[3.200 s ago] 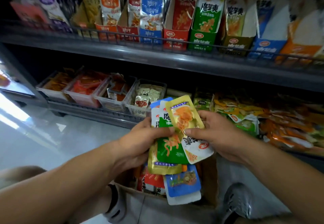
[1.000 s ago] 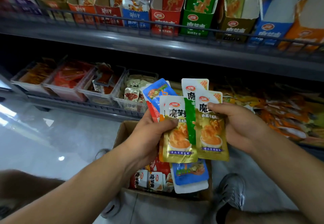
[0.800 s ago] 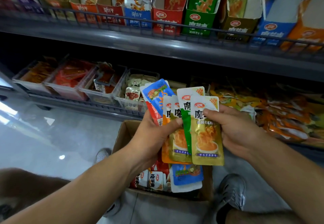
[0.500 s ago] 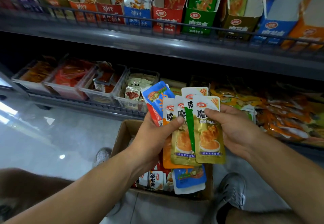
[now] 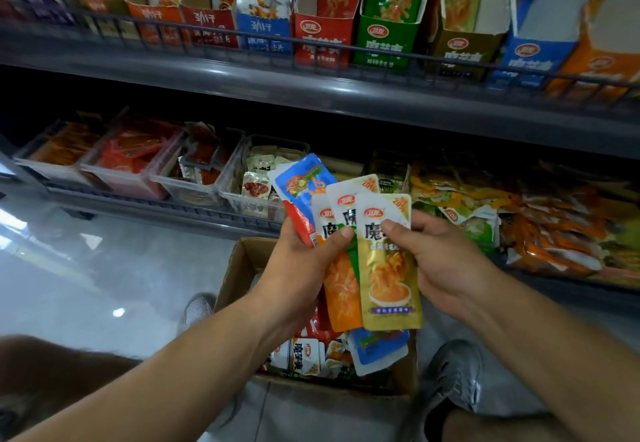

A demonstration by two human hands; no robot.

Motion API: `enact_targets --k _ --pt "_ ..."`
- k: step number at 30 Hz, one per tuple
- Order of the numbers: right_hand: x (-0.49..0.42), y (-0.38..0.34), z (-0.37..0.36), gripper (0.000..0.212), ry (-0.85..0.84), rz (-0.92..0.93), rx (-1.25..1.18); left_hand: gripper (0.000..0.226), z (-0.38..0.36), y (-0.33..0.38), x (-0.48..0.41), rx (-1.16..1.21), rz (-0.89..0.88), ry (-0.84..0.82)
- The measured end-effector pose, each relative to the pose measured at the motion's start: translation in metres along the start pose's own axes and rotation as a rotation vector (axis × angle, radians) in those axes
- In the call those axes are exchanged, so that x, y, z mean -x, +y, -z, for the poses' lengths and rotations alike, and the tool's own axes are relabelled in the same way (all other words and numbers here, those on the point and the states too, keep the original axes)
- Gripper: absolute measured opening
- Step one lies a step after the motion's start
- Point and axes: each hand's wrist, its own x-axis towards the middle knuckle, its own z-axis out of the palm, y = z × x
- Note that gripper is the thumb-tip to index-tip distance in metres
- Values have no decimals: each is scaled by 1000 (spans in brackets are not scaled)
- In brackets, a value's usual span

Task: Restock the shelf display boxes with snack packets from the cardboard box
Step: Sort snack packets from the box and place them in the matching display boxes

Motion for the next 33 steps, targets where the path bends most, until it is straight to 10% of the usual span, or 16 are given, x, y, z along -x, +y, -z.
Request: enact_targets --k 16,33 --pt "-16 -24 35 17 322 351 256 33 12 5 -10 112 79 196" --pt "5 -40 17 21 -21 -34 -71 36 -8 28 3 3 150 -27"
